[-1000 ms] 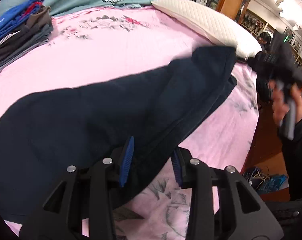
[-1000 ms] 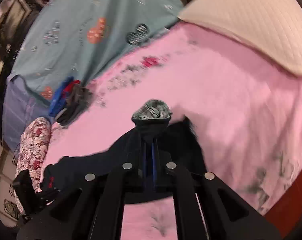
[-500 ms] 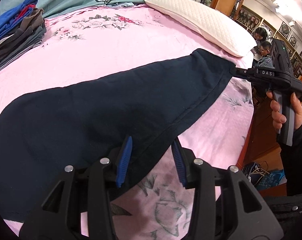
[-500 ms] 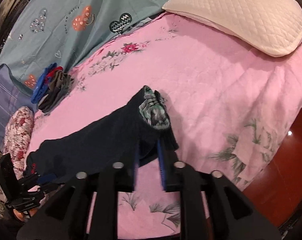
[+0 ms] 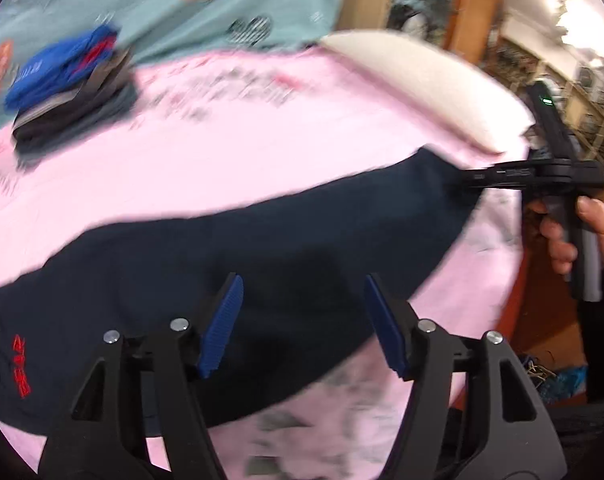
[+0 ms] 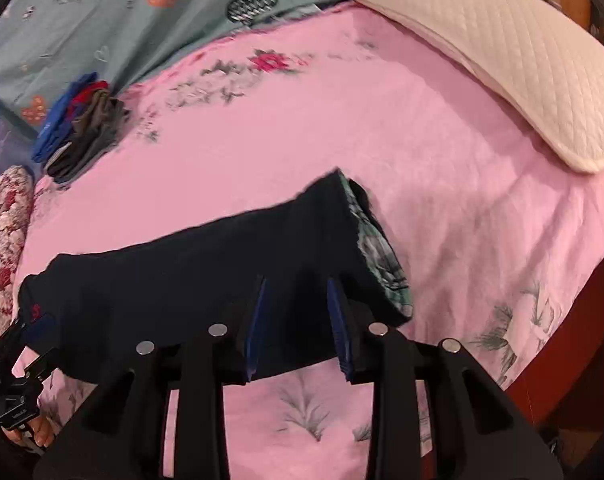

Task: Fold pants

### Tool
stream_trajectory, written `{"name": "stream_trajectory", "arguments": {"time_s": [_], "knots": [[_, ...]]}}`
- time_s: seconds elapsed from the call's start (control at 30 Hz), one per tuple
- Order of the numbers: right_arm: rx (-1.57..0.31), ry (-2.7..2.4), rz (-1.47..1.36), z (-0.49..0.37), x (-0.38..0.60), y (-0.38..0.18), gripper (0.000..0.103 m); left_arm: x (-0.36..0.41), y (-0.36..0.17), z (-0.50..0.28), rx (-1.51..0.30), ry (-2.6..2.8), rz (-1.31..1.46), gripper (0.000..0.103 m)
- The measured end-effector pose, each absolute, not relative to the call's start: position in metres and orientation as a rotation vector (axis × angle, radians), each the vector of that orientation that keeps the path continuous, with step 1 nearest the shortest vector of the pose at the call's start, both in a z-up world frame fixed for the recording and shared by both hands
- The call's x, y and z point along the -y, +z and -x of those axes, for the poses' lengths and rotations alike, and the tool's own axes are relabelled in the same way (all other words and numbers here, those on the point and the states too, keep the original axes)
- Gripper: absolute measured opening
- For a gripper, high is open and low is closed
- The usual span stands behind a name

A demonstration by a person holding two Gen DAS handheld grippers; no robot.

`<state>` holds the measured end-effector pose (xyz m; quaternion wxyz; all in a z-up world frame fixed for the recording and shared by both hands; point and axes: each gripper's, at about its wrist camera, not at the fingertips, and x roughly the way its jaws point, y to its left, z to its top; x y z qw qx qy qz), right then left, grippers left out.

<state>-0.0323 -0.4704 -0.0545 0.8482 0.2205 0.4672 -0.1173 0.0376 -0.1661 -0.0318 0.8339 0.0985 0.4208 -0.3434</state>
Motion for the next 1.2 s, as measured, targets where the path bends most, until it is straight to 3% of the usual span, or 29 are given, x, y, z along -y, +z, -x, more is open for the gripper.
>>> {"name": "stream_trajectory", "arguments": {"time_s": [0.03, 0.07, 0.1, 0.3, 0.47, 0.57, 0.67, 0.9, 1.03, 1.13, 1.2], "knots": [[-1.016, -0.269, -0.478, 0.031, 0.477, -0.066, 0.026, 0.164, -0.043, -0.045, -0.932, -0.706, -0.211, 0.056], [-1.033, -0.277, -0.493, 0.03, 0.481, -0.074, 0.02, 0.164, -0.052, -0.05, -0.962, -0.688, -0.217, 0.044], [-1.027, -0.286, -0.504, 0.031, 0.485, -0.078, 0.019, 0.163, -0.061, -0.054, -0.987, -0.677, -0.219, 0.043], [-0.959, -0.224, -0.446, 0.02, 0.466, -0.035, 0.021, 0.159, -0.041, -0.056, -0.921, -0.677, -0.208, 0.044], [-0.948, -0.194, -0.41, -0.016, 0.458, -0.019, 0.021, 0.15, -0.029, -0.087, -0.91, -0.604, -0.183, 0.054], [-0.992, -0.213, -0.403, -0.038, 0.465, -0.036, 0.021, 0.148, -0.042, -0.122, -0.945, -0.51, -0.191, 0.052], [-1.049, -0.258, -0.409, -0.048, 0.479, -0.061, 0.021, 0.141, -0.06, -0.151, -0.997, -0.439, -0.164, 0.041], [-1.023, -0.281, -0.459, -0.06, 0.511, -0.08, 0.014, 0.149, -0.062, -0.171, -0.968, -0.372, -0.185, 0.041], [-1.0, -0.294, -0.426, -0.055, 0.502, -0.071, 0.016, 0.143, -0.056, -0.165, -0.971, -0.384, -0.164, 0.04], [-0.935, -0.241, -0.377, -0.038, 0.477, -0.045, 0.018, 0.135, -0.039, -0.138, -0.942, -0.431, -0.132, 0.052], [-0.928, -0.181, -0.366, -0.029, 0.459, -0.032, 0.026, 0.13, -0.025, -0.115, -0.903, -0.477, -0.17, 0.056]]}}
